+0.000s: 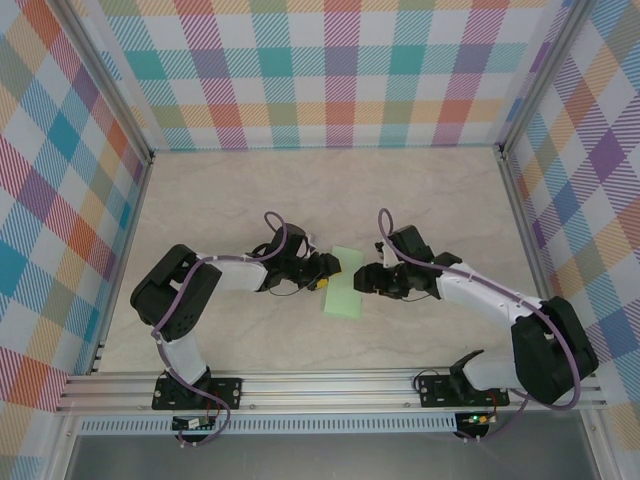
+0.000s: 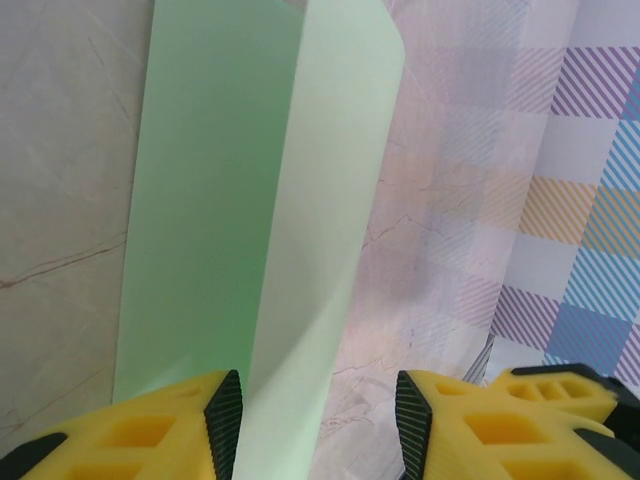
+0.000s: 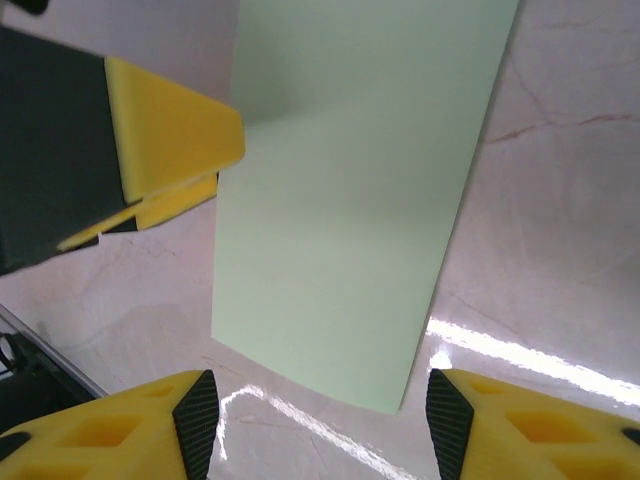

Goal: Fold a paper plane with a square sheet of paper (pick it up from the middle)
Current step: Fold the triangle a second time at the center of the table.

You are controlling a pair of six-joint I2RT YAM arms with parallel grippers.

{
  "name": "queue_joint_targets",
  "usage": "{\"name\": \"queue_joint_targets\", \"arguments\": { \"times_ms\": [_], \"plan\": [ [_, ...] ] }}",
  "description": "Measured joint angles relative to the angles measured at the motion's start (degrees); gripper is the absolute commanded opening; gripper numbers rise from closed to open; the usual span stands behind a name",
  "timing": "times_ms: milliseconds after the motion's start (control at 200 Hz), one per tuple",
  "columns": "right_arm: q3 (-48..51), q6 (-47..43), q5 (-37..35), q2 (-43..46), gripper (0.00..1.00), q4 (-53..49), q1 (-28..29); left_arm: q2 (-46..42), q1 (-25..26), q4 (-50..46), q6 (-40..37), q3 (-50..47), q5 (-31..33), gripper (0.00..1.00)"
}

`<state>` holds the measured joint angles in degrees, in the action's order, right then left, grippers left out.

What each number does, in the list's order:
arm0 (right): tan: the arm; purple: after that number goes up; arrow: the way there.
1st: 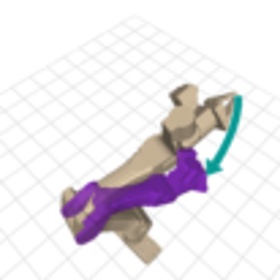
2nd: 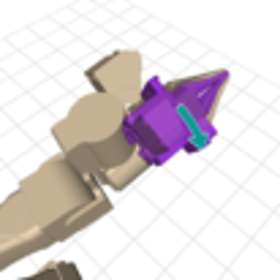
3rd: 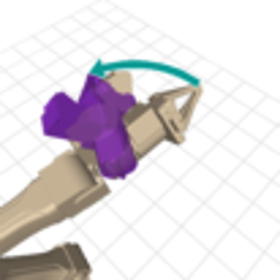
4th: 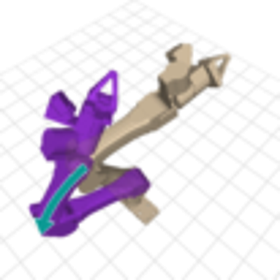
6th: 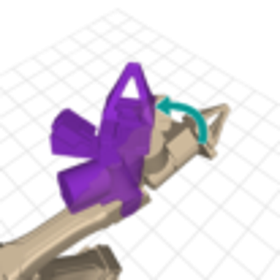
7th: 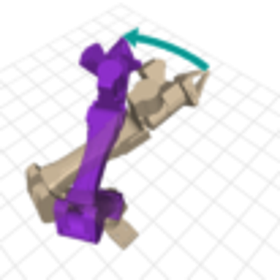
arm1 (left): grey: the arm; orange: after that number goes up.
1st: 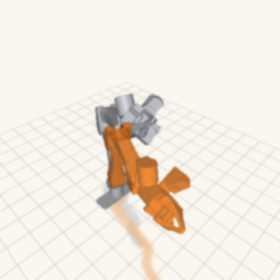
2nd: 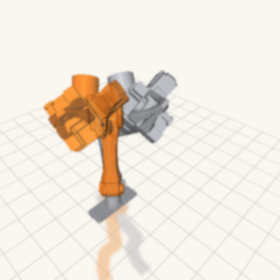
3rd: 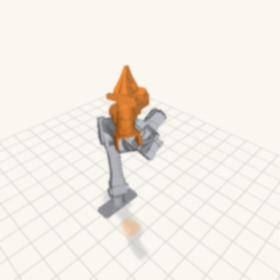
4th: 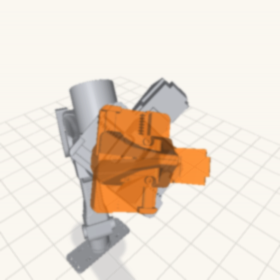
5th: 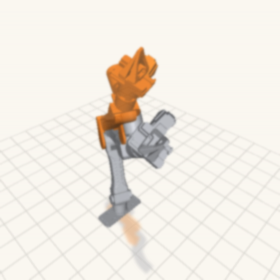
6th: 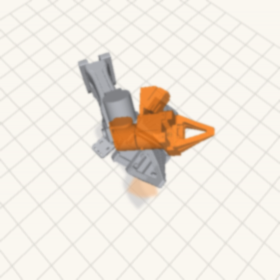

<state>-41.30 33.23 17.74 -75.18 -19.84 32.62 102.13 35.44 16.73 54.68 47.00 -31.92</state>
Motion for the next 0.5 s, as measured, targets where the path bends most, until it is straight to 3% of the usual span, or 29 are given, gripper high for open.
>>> {"name": "queue_joint_targets", "arguments": {
  "times_ms": [300, 500],
  "plan": [
    [0.0, -3.2, -4.5, 4.5, 0.58, -3.0, 4.8, 0.0, 0.2, 0.0, 0.0, 0.0, 0.0, 0.45],
    [-0.4, -5.9, -7.8, 5.0, 0.56, -5.1, 9.7, 0.0, 0.4, -0.1, 0.2, 0.0, 0.1, 0.35]
  ]
}}
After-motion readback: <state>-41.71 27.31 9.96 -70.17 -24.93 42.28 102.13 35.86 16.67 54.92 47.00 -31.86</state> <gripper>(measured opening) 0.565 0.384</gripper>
